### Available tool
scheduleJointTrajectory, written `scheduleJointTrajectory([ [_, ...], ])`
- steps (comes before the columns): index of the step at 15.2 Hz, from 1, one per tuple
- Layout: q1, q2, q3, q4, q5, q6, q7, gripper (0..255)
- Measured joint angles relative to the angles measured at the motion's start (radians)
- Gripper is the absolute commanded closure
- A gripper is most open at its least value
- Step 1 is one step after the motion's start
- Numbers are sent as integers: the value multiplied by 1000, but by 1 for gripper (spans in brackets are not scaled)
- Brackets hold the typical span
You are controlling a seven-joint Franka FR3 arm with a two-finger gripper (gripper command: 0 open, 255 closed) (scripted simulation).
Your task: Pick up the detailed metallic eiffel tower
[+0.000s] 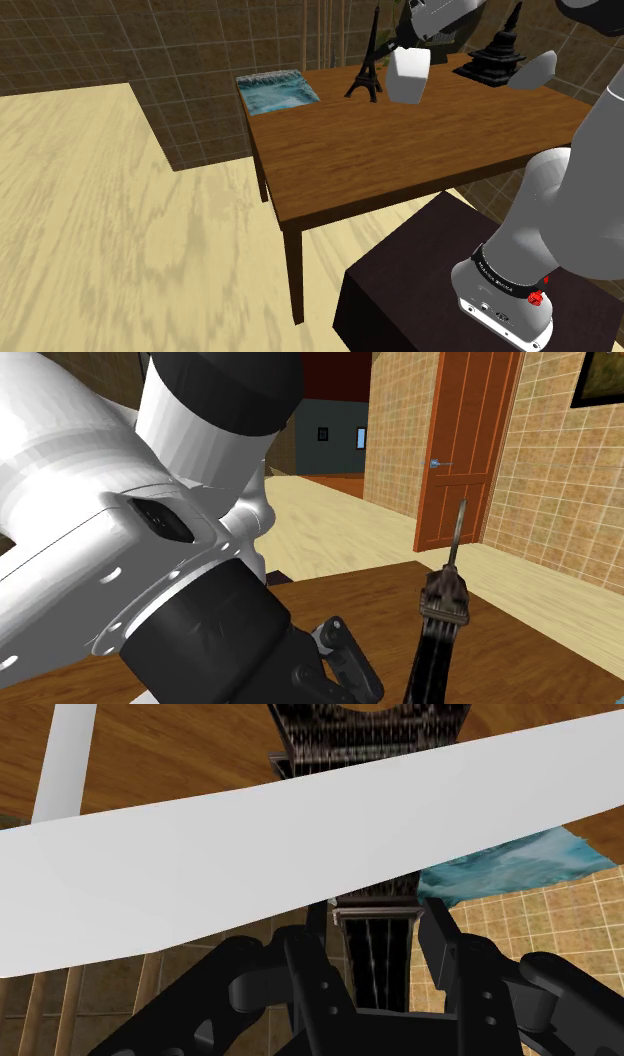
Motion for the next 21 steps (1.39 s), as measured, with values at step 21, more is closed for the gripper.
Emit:
scheduleJointTrajectory([
  [21, 29, -87, -14, 82, -171, -30, 171, 255],
])
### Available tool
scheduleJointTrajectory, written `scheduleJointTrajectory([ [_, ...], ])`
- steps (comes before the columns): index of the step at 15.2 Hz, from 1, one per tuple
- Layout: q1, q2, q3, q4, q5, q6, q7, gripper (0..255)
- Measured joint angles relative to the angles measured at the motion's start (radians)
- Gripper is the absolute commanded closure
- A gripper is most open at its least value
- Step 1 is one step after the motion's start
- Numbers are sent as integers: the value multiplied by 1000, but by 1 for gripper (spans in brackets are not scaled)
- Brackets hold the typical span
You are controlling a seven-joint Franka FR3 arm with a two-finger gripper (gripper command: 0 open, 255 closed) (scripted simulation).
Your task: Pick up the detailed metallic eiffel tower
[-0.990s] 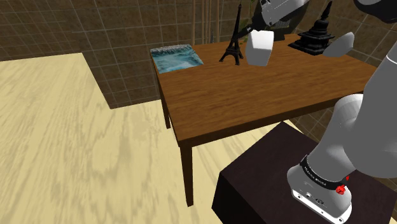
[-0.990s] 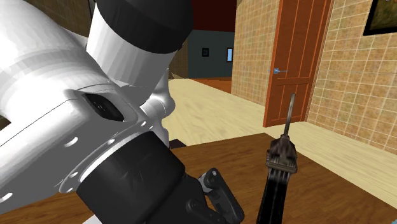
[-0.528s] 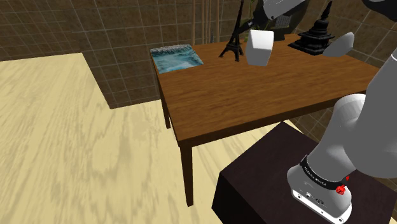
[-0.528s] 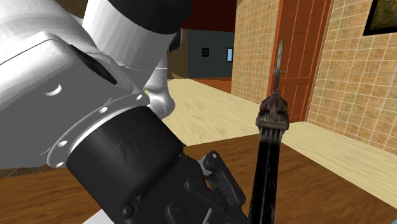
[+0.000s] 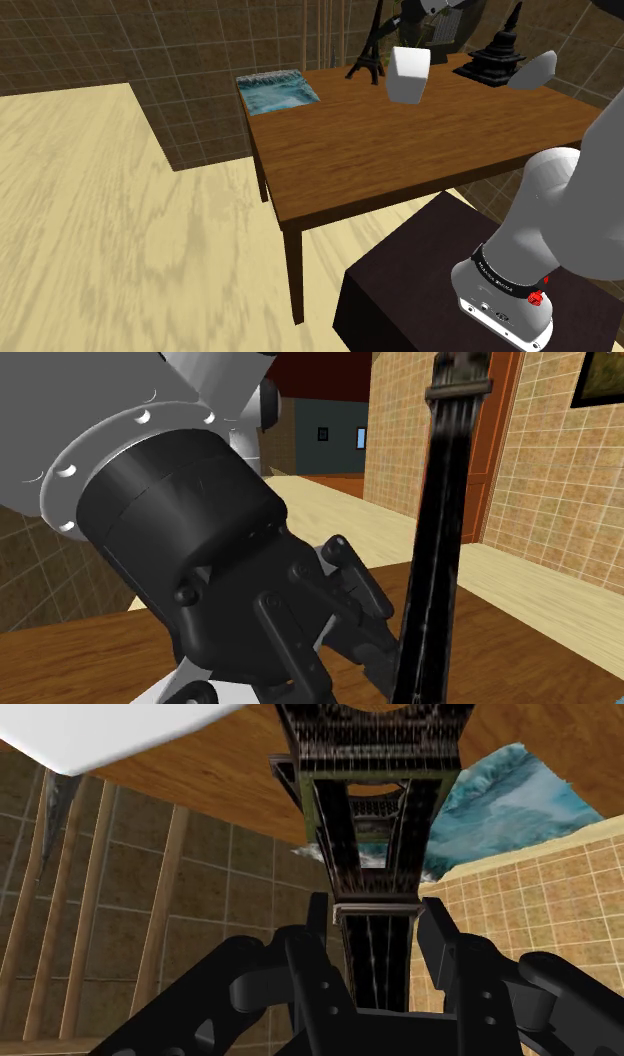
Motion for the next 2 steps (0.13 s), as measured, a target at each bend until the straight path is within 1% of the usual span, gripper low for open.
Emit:
scheduleJointTrajectory([
  [2, 4, -15, 1, 7, -24, -1, 23, 255],
])
